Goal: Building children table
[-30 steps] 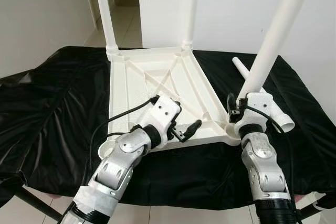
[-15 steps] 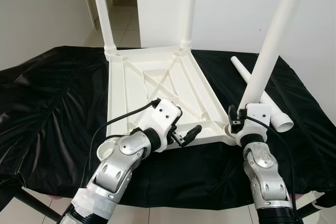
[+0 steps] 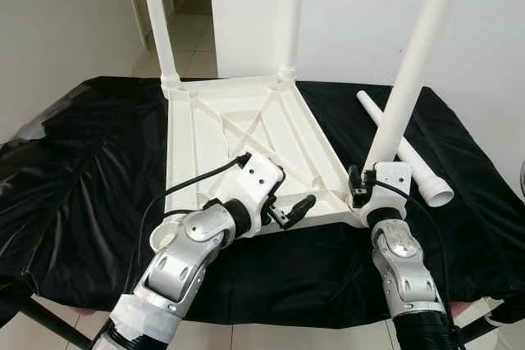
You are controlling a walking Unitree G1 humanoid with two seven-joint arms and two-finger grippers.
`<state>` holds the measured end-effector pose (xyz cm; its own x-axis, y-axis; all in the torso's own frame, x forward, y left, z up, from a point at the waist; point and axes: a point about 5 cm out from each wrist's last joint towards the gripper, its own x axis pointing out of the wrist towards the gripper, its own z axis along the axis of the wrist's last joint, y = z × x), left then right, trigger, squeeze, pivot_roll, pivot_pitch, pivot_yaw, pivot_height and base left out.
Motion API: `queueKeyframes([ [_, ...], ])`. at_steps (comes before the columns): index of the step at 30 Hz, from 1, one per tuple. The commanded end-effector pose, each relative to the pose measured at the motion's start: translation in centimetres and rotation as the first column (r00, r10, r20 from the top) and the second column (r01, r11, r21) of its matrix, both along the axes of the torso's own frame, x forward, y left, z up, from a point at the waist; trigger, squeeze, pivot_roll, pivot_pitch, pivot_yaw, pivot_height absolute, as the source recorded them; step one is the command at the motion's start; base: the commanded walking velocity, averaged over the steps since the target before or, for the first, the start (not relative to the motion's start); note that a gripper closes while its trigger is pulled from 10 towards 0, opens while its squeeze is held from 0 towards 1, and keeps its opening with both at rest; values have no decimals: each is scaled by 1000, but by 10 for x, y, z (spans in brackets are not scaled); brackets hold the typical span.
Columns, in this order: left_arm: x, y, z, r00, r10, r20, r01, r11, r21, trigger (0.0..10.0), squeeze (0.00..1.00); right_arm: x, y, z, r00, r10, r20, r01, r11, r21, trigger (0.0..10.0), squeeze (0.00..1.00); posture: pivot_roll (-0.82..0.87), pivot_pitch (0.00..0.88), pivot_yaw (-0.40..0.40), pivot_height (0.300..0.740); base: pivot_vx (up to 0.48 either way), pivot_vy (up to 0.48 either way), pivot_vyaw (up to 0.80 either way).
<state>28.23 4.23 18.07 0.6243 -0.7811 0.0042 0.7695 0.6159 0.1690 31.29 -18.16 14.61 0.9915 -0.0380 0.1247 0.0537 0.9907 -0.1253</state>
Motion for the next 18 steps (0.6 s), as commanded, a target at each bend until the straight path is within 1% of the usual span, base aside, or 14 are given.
queueKeyframes([
  [1, -1, 2, -1, 1000, 0, -4, 0, 1000, 13, 10000, 0, 1, 4, -4, 999, 36, -17, -37, 999, -22, 10000, 0, -23, 0, 22, 740, 0, 0, 0],
  [2, -2, 2, 0, 1000, 1, -2, -1, 1000, 15, 10000, 0, -2, 7, -7, 997, 66, -27, -67, 996, -51, 10000, 0, -23, 0, 22, 740, 0, 0, 0],
  [3, -2, 2, 0, 1000, 1, -2, -1, 1000, 15, 10000, 0, -2, 7, -7, 997, 66, -27, -67, 996, -51, 10000, 0, -23, 0, 22, 740, 0, 0, 0],
  [4, -2, 3, 0, 1000, 3, -4, -3, 1000, 14, 10000, 0, -5, 10, -9, 995, 95, -32, -98, 992, -78, 10000, 0, -25, 0, 23, 740, 0, 0, 0],
  [7, -1, 3, 1, 1000, 4, -3, -3, 1000, 14, 10000, 0, -8, 11, -11, 993, 115, -38, -118, 989, -92, 10000, 0, -28, 4, 25, 740, 0, 0, 0],
  [9, -1, 4, 2, 1000, 3, -3, -3, 1000, 14, 10000, 0, -17, 7, -14, 985, 166, -45, -170, 976, -133, 10000, 0, -37, 13, 31, 740, 0, 0, 0],
  [11, -1, 4, 2, 1000, 3, -3, -3, 1000, 14, 10000, 0, -17, 7, -14, 985, 166, -45, -170, 976, -133, 10000, 0, -37, 13, 31, 740, 0, 0, 0],
  [13, -1, 4, 3, 1000, -2, -4, 2, 1000, 14, 10000, 0, -25, 1, -19, 977, 200, -67, -209, 964, -164, 10000, 0, -43, 21, 38, 740, 0, 0, 0],
  [16, -1, 4, 3, 1000, -3, -4, 3, 1000, 14, 10000, 0, -27, -3, -22, 977, 198, -79, -208, 966, -153, 10000, 0, -43, 21, 38, 740, 0, 0, 0],
  [18, -1, 4, 4, 1000, -5, -4, 5, 1000, 14, 10000, 0, -28, -6, -25, 978, 187, -92, -198, 972, -127, 10000, 0, -45, 26, 41, 740, 0, 0, 0],
])
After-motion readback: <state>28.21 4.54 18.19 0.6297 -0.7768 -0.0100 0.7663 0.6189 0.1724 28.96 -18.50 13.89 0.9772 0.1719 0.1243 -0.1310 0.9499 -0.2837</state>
